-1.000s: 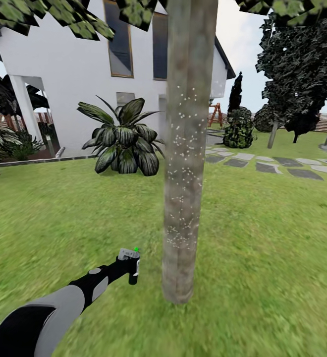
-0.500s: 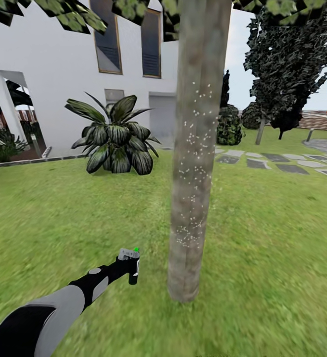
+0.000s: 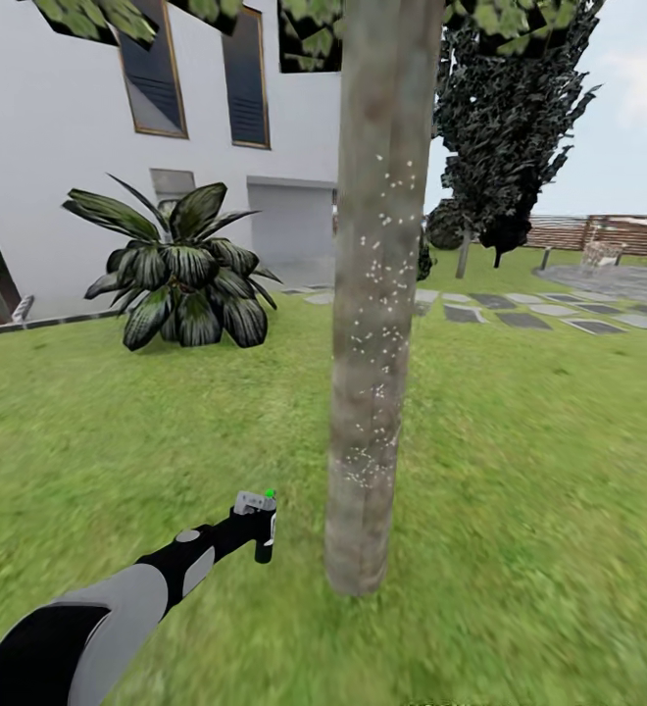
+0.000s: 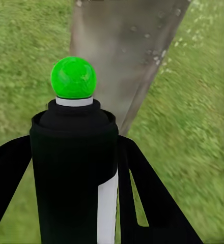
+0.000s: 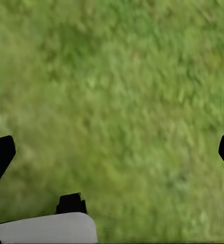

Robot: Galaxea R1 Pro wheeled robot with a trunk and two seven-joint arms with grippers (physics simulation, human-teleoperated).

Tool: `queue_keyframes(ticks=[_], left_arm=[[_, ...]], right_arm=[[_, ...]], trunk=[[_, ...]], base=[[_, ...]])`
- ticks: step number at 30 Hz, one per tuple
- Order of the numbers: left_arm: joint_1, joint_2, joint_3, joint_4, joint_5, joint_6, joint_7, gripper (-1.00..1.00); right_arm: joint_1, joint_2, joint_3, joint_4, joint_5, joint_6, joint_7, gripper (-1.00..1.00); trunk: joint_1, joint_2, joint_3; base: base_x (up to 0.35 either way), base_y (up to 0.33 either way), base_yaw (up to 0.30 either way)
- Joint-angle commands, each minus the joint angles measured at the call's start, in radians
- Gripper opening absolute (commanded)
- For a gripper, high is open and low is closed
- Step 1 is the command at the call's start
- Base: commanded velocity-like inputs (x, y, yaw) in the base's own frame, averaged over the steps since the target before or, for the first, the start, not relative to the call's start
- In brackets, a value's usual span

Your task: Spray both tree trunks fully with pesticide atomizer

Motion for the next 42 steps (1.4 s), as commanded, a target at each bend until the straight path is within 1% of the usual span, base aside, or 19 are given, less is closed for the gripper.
queue_keyframes(ticks=[1, 24, 35, 42], left_arm=[[0.0, 0.0, 0.001, 0.0, 0.001, 0.0, 0.0, -1.0], [0.0, -0.001, 0.001, 0.0, 0.001, 0.0, 0.0, -1.0], [0.0, -0.001, 0.001, 0.0, 0.001, 0.0, 0.0, -1.0], [0.0, -0.001, 0.001, 0.0, 0.001, 0.0, 0.0, -1.0]], right_arm=[[0.0, 0.002, 0.0, 0.0, 0.0, 0.0, 0.0, 1.0], [0.0, 0.01, 0.0, 0.001, 0.0, 0.0, 0.0, 1.0], [0.0, 0.01, 0.0, 0.001, 0.0, 0.0, 0.0, 1.0], [0.0, 0.01, 0.0, 0.001, 0.0, 0.0, 0.0, 1.0]], trunk=[[0.0, 0.0, 0.0], [0.0, 0.0, 0.0], [0.0, 0.0, 0.0], [0.0, 0.0, 0.0]], base=[[0.077, 0.35, -0.3], [0.077, 0.35, -0.3], [0.051, 0.35, -0.06], [0.037, 0.35, -0.259]])
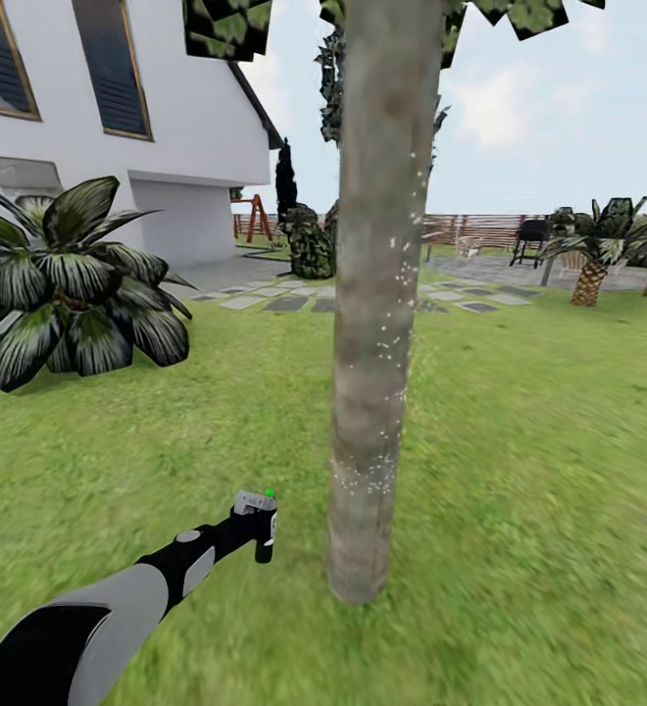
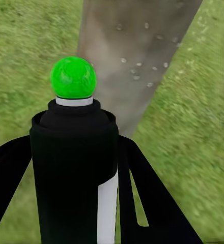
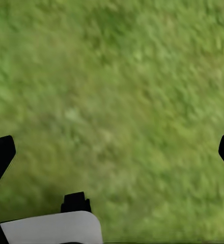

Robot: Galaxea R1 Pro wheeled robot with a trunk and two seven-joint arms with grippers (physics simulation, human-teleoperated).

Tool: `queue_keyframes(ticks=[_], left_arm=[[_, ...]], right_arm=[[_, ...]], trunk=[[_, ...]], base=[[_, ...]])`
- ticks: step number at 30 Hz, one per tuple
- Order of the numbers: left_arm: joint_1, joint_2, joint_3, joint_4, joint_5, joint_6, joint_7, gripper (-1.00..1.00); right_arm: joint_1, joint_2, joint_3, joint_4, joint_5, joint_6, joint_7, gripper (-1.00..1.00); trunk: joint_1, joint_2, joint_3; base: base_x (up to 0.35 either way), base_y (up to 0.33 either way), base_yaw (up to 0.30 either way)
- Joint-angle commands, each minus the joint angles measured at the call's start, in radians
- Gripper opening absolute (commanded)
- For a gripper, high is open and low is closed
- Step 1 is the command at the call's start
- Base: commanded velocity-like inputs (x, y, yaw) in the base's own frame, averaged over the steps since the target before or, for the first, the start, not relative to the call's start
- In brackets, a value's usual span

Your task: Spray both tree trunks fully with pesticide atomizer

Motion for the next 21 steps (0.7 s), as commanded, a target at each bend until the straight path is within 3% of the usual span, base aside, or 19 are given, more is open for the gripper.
queue_keyframes(ticks=[1, 21], left_arm=[[0.0, 0.0, 0.002, 0.0, 0.001, 0.0, 0.0, -1.0], [0.0, 0.0, 0.002, 0.0, 0.001, 0.0, 0.0, -1.0]], right_arm=[[0.0, 0.0, 0.0, 0.0, 0.0, 0.0, 0.0, 1.0], [0.0, 0.0, 0.0, 0.0, 0.0, 0.0, 0.0, 1.0]], trunk=[[0.0, 0.0, 0.0], [0.0, 0.0, 0.0]], base=[[0.022, 0.35, -0.293], [0.003, 0.35, -0.295]])
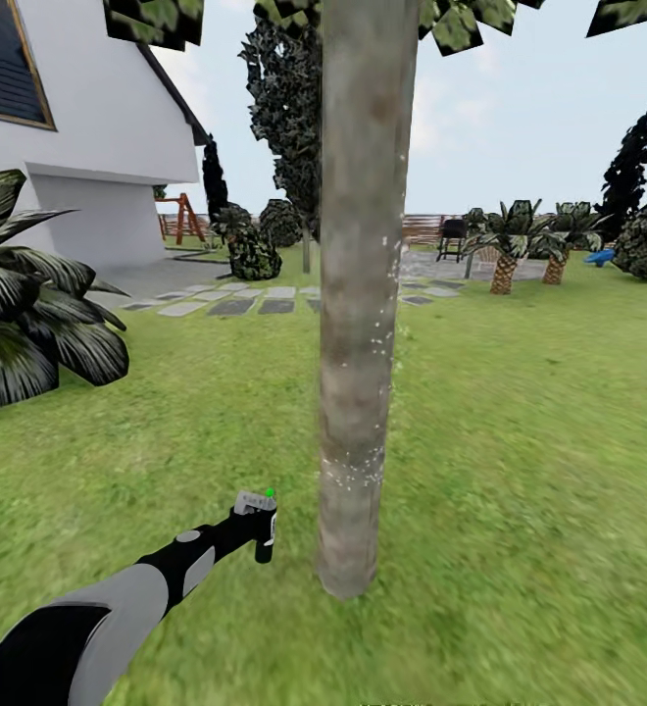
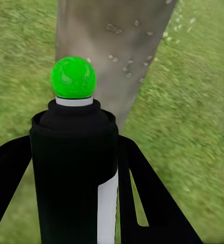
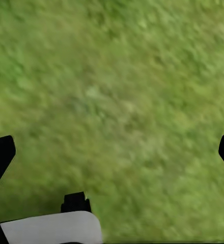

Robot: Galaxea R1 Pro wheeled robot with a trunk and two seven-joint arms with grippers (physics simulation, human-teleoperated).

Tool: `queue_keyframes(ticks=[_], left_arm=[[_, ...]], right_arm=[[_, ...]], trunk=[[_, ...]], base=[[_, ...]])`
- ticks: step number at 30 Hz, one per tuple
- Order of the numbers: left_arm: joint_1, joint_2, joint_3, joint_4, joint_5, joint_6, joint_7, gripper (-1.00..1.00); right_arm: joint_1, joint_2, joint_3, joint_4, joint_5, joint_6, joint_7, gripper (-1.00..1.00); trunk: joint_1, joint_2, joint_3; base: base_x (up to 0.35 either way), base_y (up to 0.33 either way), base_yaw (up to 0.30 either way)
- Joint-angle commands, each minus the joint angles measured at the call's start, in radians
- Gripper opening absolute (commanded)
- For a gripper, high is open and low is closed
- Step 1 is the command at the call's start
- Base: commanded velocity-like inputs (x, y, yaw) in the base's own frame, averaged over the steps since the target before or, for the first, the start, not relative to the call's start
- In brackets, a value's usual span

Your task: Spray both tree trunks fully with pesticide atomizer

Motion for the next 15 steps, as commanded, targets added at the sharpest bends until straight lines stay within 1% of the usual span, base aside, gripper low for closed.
queue_keyframes(ticks=[1, 9, 11, 14, 15], left_arm=[[0.0, 0.0, 0.001, 0.0, 0.001, 0.0, 0.0, -1.0], [0.0, 0.0, 0.001, 0.0, 0.001, 0.0, 0.0, -1.0], [0.0, 0.0, 0.001, 0.0, 0.001, -0.005, -0.001, -1.0], [0.0, 0.002, -0.002, -0.003, 0.003, -0.005, 0.0, -1.0], [0.0, -0.009, -0.006, -0.028, 0.005, 0.01, -0.001, -1.0]], right_arm=[[0.0, 0.0, 0.0, 0.0, 0.0, 0.0, 0.0, 1.0], [0.0, 0.0, 0.0, 0.0, 0.0, 0.0, 0.0, 1.0], [0.0, 0.0, 0.0, 0.0, 0.0, 0.0, 0.0, 1.0], [0.0, -0.006, -0.001, -0.003, 0.0, 0.0, 0.0, 1.0], [0.0, -0.007, 0.0, -0.017, 0.0, 0.0, 0.0, 1.0]], trunk=[[0.0, 0.0, 0.0], [0.0, 0.0, 0.0], [0.0, 0.0, 0.0], [0.0, 0.0, 0.0], [0.0, 0.0, 0.0]], base=[[0.0, 0.35, -0.295], [0.0, 0.35, -0.295], [0.0, 0.221, -0.097], [0.0, 0.054, -0.024], [0.0, 0.015, -0.006]])
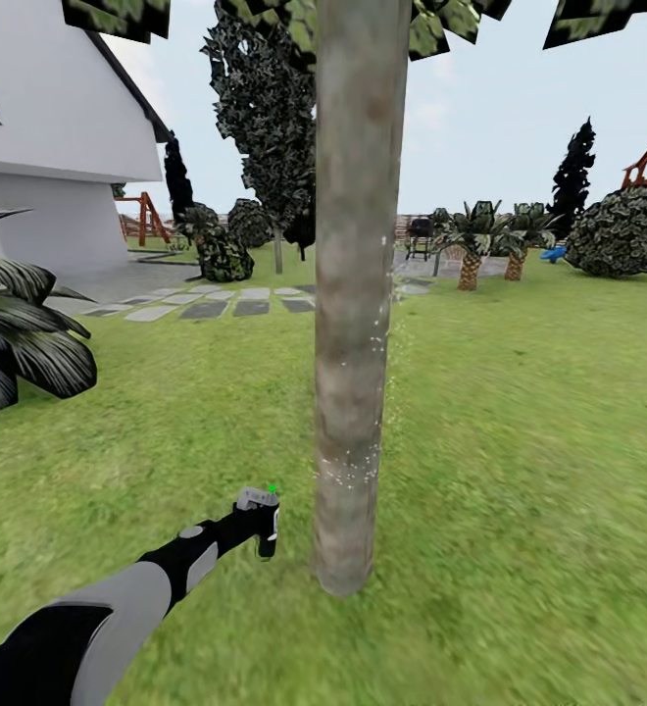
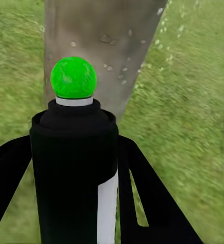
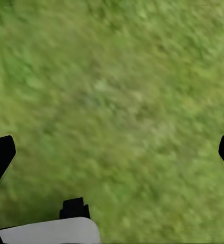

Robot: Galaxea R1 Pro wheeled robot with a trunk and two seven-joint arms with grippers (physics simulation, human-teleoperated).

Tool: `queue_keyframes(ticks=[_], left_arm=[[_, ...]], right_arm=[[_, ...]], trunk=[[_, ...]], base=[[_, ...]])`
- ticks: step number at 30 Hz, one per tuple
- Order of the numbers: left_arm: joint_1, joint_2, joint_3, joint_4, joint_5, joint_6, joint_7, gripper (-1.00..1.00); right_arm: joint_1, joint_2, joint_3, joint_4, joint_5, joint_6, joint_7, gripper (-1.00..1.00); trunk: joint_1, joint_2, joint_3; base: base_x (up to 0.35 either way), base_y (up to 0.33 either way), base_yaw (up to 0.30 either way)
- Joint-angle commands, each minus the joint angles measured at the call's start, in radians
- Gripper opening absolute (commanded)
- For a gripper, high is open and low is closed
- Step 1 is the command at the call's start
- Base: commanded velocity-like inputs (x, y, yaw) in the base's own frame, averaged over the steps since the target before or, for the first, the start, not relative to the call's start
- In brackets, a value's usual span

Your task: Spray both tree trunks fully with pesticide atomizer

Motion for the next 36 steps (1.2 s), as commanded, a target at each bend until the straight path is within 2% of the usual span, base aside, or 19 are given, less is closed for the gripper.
queue_keyframes(ticks=[1, 3, 4, 5, 6, 7, 9, 10, 12, 14, 16, 21, 24, 25, 28, 29, 31, 33, 36], left_arm=[[0.0, -0.017, -0.004, -0.077, -0.001, 0.083, 0.0, -1.0], [0.0, -0.028, -0.005, -0.216, -0.001, 0.276, 0.002, -1.0], [0.0, -0.033, -0.005, -0.365, -0.002, 0.416, 0.002, -1.0], [0.0, -0.041, -0.006, -0.481, -0.002, 0.495, 0.005, -1.0], [0.0, -0.05, -0.006, -0.543, -0.002, 0.557, 0.008, -1.0], [0.0, -0.061, -0.006, -0.659, -0.001, 0.699, 0.012, -1.0], [0.0, -0.078, -0.006, -0.851, -0.002, 0.916, 0.017, -1.0], [-0.01, -0.091, -0.006, -0.91, -0.003, 1.002, 0.017, -1.0], [-0.117, -0.106, -0.006, -0.946, -0.004, 1.139, 0.017, -1.0], [-0.209, -0.109, -0.006, -0.923, -0.004, 1.177, 0.016, -1.0], [-0.376, -0.111, -0.005, -0.813, -0.003, 1.197, 0.015, -1.0], [-0.632, -0.111, -0.001, -0.631, -0.002, 1.204, 0.015, -1.0], [-0.722, -0.111, 0.0, -0.591, -0.001, 1.205, 0.015, -1.0], [-0.782, -0.111, 0.0, -0.556, -0.001, 1.205, 0.015, -1.0], [-0.882, -0.111, 0.004, -0.501, -0.001, 1.206, 0.015, -1.0], [-0.914, -0.111, 0.011, -0.484, -0.001, 1.206, 0.016, -1.0], [-1.007, -0.111, 0.054, -0.414, -0.001, 1.206, 0.016, -1.0], [-1.064, -0.111, 0.071, -0.374, -0.001, 1.206, 0.017, -1.0], [-1.112, -0.109, 0.081, -0.355, 0.0, 1.206, 0.016, -1.0]], right_arm=[[0.0, -0.005, 0.0, -0.035, 0.0, 0.001, 0.0, 1.0], [0.0, -0.01, -0.001, -0.061, 0.0, 0.002, 0.0, 1.0], [0.0, -0.012, -0.002, -0.056, -0.001, 0.001, -0.001, 1.0], [0.0, -0.016, -0.002, -0.047, -0.001, 0.0, -0.001, 1.0], [0.0, -0.017, -0.002, -0.045, -0.001, 0.0, -0.001, 1.0], [0.0, -0.017, -0.002, -0.043, -0.002, 0.0, -0.001, 1.0], [0.0, -0.017, -0.002, -0.041, -0.002, 0.0, -0.002, 1.0], [0.0, -0.017, -0.002, -0.041, -0.002, 0.0, -0.002, 1.0], [0.0, -0.017, -0.002, -0.04, -0.001, 0.0, -0.002, 1.0], [0.0, -0.017, -0.002, -0.039, -0.001, 0.0, -0.002, 1.0], [0.0, -0.017, -0.002, -0.039, -0.001, 0.0, -0.002, 1.0], [0.0, -0.017, -0.001, -0.039, -0.002, 0.0, -0.001, 1.0], [0.0, -0.017, -0.001, -0.039, -0.001, 0.0, -0.001, 1.0], [0.0, -0.017, -0.001, -0.039, -0.001, 0.0, -0.002, 1.0], [0.0, -0.017, -0.002, -0.039, -0.001, 0.0, -0.002, 1.0], [0.0, -0.017, -0.002, -0.039, -0.001, 0.0, -0.002, 1.0], [0.0, -0.017, -0.002, -0.039, -0.001, 0.0, -0.002, 1.0], [0.0, -0.017, -0.002, -0.039, -0.001, 0.0, -0.001, 1.0], [0.0, -0.017, -0.002, -0.039, -0.001, 0.0, -0.002, 1.0]], trunk=[[0.0, 0.0, 0.0], [0.0, 0.0, 0.0], [0.0, 0.0, 0.0], [0.0, 0.0, 0.0], [0.0, 0.0, 0.0], [0.0, 0.0, 0.0], [0.0, 0.0, 0.0], [0.0, 0.0, 0.0], [0.0, 0.0, 0.0], [0.0, 0.0, 0.0], [0.0, 0.0, 0.0], [0.0, 0.0, 0.0], [0.0, 0.0, 0.0], [0.0, 0.0, 0.0], [0.0, 0.0, 0.0], [0.0, 0.0, 0.0], [0.0, 0.0, 0.0], [0.0, 0.0, 0.0], [0.0, 0.0, 0.0]], base=[[0.0, 0.008, -0.003], [0.0, 0.004, -0.002], [0.0, 0.001, -0.001], [0.0, 0.0, 0.0], [0.0, 0.0, 0.0], [0.0, 0.0, 0.0], [0.0, 0.0, 0.0], [0.0, 0.0, 0.0], [0.0, 0.0, 0.0], [0.0, 0.0, 0.0], [0.0, 0.0, 0.0], [0.0, 0.0, 0.0], [0.0, 0.0, 0.0], [0.0, 0.0, 0.0], [0.0, 0.0, 0.0], [0.0, 0.0, 0.0], [0.0, 0.0, 0.0], [0.0, 0.0, 0.0], [0.0, 0.0, 0.0]])
